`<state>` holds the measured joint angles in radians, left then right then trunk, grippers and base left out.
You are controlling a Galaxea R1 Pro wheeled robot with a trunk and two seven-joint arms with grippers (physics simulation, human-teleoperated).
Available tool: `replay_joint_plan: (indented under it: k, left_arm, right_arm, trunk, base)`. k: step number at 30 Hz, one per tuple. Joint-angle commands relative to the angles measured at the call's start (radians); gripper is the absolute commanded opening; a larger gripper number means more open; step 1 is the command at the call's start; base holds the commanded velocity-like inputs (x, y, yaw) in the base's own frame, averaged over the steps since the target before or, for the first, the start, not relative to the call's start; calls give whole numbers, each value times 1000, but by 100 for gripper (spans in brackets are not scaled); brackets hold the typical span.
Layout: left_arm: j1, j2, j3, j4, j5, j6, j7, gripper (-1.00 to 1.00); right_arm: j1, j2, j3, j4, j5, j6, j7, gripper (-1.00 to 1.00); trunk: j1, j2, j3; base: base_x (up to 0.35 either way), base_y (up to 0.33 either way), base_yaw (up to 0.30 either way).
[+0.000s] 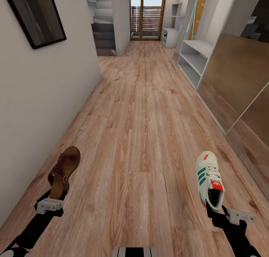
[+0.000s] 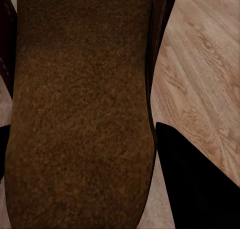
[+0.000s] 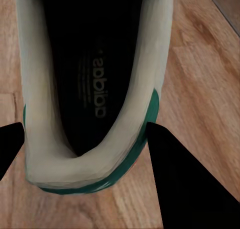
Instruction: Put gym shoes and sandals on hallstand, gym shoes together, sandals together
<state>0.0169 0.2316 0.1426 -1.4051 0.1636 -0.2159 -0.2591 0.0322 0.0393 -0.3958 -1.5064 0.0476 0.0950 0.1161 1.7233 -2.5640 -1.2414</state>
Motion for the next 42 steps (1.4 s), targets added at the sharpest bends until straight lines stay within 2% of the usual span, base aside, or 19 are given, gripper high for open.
replay_joint_plan:
  k: [1,16,31,42]
  left_arm:
    - [0,0,0,0,-2,0,0,-100]
    - [0,0,0,0,-4,-1,0,-100]
    - [0,0,-1,0,-5,-1,0,-100]
    - [0,-1,0,0,-2,-2,0,-100]
  right_arm:
    - [0,0,0,0,-2,0,-1,-100]
    - [0,-1,0,0,-2,0,1,-100]
    - [0,0,1,0,-2,0,2,-100]
    - [0,0,1,0,-2,0,2,-100]
  trunk:
    - [0,0,1]
    - [0,0,8]
    - [0,0,9]
    - [0,0,9]
  base:
    - [300,0,0]
    - [140,0,0]
    - [253,0,0]
    - [61,0,0]
